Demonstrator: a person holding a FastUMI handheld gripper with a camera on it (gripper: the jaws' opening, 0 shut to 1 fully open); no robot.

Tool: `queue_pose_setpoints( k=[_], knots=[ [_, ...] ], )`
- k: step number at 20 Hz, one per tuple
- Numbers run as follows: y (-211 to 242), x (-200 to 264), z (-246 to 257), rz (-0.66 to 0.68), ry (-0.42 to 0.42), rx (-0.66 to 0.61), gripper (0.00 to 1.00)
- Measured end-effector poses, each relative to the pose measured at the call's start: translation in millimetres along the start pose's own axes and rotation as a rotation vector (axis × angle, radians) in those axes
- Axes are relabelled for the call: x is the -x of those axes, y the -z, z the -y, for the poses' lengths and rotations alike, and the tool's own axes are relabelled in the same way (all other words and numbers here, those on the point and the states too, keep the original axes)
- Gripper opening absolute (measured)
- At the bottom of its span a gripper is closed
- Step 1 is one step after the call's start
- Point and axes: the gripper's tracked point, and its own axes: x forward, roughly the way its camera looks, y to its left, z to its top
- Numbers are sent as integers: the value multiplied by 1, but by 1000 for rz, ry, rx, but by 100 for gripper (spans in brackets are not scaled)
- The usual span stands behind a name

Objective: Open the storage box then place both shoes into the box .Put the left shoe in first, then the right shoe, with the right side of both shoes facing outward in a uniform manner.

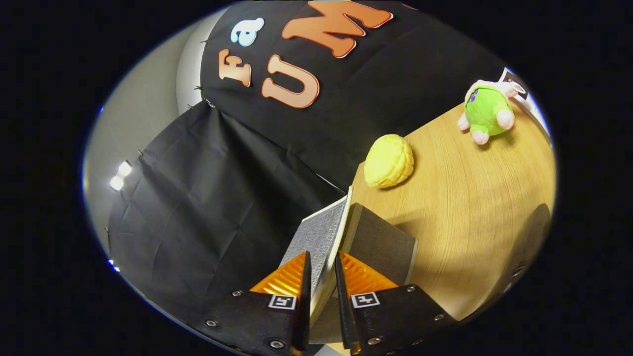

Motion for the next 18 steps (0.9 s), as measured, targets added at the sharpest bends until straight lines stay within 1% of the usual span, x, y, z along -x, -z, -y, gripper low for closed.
queue_pose_setpoints(
  k=[1, 5, 9, 14, 18],
  knots=[
    [-2, 0, -4, -2, -2, -12, 19],
    [-6, -3, -8, -6, 40, -34, 8],
    [-20, 5, -38, 12, 21, -1, 6],
    [-38, 12, -102, 53, -52, 39, 8],
    [-40, 1, -150, 60, -89, 86, 8]
  ],
)
